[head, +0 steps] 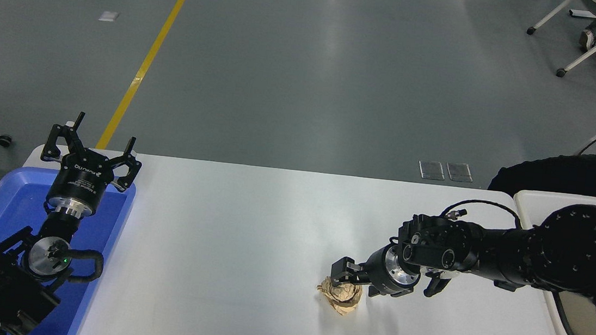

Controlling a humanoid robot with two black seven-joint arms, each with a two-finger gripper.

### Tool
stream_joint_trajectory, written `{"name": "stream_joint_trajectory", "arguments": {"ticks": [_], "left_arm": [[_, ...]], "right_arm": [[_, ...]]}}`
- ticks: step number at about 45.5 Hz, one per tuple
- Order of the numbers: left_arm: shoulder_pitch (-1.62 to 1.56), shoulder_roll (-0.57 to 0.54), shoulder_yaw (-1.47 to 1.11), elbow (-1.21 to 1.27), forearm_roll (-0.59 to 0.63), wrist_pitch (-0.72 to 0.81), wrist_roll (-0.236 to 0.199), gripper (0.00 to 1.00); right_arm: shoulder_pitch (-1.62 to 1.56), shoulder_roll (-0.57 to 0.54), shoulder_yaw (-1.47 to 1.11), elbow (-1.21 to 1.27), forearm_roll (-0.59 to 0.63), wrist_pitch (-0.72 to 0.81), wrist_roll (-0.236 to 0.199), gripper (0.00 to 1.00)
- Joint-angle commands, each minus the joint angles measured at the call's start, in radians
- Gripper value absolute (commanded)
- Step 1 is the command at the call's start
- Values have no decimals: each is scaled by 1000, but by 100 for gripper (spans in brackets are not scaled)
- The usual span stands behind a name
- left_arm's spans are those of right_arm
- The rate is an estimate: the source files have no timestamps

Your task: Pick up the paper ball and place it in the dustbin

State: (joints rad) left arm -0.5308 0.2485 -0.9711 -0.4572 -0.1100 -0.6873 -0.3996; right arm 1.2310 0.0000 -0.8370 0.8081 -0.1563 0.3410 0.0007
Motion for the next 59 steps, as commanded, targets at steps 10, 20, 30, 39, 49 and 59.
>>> {"name": "stream_joint_trajectory", "arguments": {"ticks": [10,20,30,39,49,59], "left_arm": [[0,0,0,0,1,0,1,100],[0,0,0,0,0,-1,1,100],[2,0,-1,-1,1,0,1,100],[5,2,-3,-1,1,-1,1,100],[6,2,-5,0,1,-1,2,100],[6,2,-6,0,1,-1,2,100]], "right_arm": [[2,0,3,0,1,12,2,0],[100,0,-19,49,4,42,2,0],[442,0,-76,264,107,102,1,0],[815,-152,-112,496,115,203,1,0],[1142,-233,-157,618,118,325,1,0],[1242,-239,-189,654,118,360,-2,0]]}}
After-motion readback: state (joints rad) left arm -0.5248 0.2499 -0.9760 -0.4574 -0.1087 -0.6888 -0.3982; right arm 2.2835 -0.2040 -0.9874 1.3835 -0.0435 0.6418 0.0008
